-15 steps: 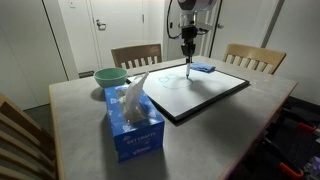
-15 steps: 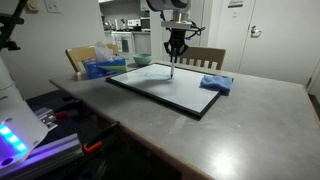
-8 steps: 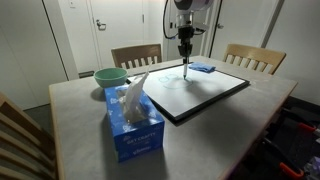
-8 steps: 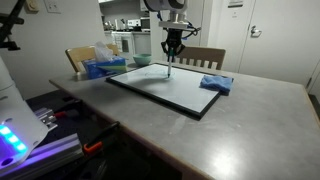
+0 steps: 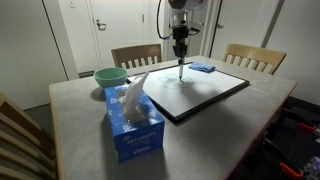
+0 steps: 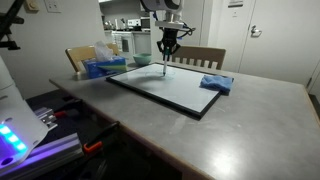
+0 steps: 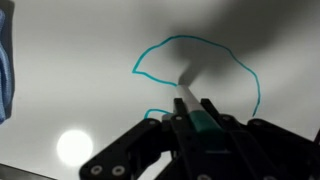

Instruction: Get the marker from the mint-green bowl and use it to draw on the whiteboard

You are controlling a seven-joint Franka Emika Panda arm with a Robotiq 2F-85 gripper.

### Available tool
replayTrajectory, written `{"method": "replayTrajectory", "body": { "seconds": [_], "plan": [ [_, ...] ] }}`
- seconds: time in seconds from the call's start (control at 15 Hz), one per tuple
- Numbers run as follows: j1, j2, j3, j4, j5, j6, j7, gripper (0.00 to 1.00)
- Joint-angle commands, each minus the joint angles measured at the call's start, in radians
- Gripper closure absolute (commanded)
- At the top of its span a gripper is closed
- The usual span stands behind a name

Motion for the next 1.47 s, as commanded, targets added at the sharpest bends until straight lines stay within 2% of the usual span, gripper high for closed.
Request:
{"method": "replayTrajectory", "body": {
  "seconds": [0.0,0.53,1.4],
  "plan": [
    [0.013,0.067,0.013,0.074,-0.022,-0.033,0.003,0.95],
    [0.045,0.132,0.031,0.190,-0.016,-0.115,0.000,0.95],
    [0.081,0.221,0.096,0.334,0.002,-0.239,-0.037,0.95]
  ]
}}
